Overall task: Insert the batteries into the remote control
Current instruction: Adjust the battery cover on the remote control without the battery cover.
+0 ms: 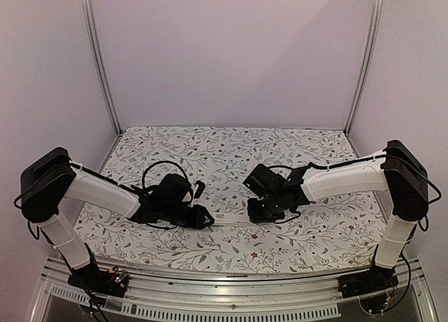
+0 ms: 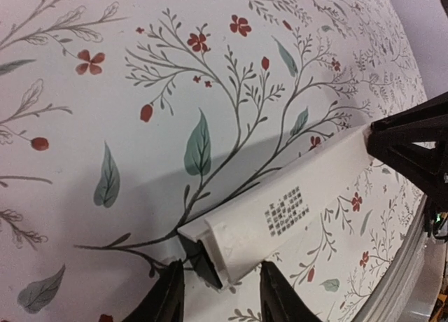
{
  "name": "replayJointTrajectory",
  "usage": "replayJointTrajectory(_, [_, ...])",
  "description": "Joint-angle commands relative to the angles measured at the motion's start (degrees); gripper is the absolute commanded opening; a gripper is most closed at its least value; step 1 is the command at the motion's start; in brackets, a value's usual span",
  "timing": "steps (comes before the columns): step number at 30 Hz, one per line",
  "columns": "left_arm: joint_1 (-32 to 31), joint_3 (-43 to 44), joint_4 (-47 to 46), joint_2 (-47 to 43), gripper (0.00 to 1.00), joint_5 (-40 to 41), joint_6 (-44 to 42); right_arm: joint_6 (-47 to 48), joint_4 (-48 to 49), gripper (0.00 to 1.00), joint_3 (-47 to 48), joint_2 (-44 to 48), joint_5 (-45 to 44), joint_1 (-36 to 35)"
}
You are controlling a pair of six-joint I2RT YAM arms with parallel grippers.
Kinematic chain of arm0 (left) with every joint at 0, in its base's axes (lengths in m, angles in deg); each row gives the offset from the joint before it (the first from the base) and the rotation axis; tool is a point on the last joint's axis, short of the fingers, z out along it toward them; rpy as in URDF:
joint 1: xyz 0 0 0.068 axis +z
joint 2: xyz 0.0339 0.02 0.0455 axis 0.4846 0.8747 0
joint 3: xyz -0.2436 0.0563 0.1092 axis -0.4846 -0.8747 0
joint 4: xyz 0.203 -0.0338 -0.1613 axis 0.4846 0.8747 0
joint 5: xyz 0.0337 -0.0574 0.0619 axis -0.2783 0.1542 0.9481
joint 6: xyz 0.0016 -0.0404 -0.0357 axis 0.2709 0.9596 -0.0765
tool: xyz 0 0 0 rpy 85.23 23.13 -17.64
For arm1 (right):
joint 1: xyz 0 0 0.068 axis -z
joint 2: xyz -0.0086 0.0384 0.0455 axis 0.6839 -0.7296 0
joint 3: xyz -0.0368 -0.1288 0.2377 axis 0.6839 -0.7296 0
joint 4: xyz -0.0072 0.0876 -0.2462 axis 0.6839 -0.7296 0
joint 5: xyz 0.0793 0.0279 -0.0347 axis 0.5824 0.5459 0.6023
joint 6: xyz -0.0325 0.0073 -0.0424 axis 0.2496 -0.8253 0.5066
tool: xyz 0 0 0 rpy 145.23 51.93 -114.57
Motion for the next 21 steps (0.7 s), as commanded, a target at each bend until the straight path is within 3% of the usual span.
replayJointTrajectory(1, [0.47,-0.92,-0.15,-5.31,0.37,0.51,0.18,0.1,-1.12,0.17,-1.3,-1.37,0.2,0.3])
replayJointTrajectory(11, [1.09,-0.73,-0.52,-5.79,0.38,1.73,-0.75,4.38,-1.66,0.18,-0.33,-1.31,-0.22,0.39])
replayJointTrajectory(21, [2.42,-0.14,-0.21,-4.61,0.4,2.21,-1.75,14.61,-2.27,0.28,5.6,0.96,0.56,0.35])
